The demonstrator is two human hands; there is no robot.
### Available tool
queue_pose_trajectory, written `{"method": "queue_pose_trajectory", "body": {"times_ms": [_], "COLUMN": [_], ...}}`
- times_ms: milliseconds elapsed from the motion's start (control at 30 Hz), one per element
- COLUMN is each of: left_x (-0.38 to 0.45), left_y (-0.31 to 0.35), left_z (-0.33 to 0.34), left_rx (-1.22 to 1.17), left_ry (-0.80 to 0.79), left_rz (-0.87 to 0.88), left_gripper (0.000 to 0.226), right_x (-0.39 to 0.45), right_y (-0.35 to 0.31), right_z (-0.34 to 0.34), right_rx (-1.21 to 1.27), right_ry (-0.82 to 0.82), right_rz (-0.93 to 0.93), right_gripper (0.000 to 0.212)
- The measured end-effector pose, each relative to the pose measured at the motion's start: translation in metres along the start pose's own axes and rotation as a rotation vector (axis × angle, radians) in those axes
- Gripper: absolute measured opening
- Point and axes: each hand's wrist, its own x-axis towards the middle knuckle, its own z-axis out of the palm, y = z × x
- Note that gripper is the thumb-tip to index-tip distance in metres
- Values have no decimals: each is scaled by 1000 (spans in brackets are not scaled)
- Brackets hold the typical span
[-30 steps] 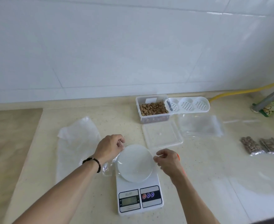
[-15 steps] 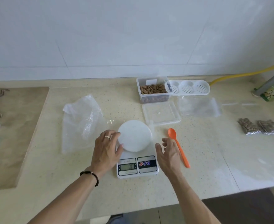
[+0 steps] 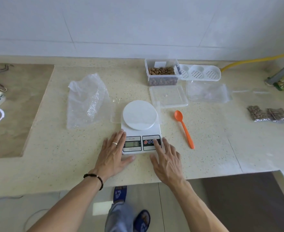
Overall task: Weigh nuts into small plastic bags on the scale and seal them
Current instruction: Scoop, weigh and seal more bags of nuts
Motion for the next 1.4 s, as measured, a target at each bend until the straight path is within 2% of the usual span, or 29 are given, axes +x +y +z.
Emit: {"method": "queue_pose_trajectory", "body": {"times_ms": [667,800,900,1100,1300,1400], "left_x": [-2,-3,-1,47,111,137], "left_y": [2,3,9,27,51,60], "left_z": [-1,-13,-26,-61,-68,-64], "left_rx": [-71,-31,-2,53,29,18], "left_ry": [-18,-52,5,138,96,80], "left_rz": [-20,2,66,239,333,383], "left_gripper": [102,101,93,85,81,78], "right_x": [4,5,9,30,54,64], "right_y": [-7,-5,-2,18,64,76], "right_z": [0,-11,-20,-43,-61,-60], "right_rx": [12,44,145,314,482,546], "right_ry": [-34,-64,-29,172,327,311], "right_rz": [50,41,64,265,605,724], "right_gripper": [59,60,60,61,46,36]}}
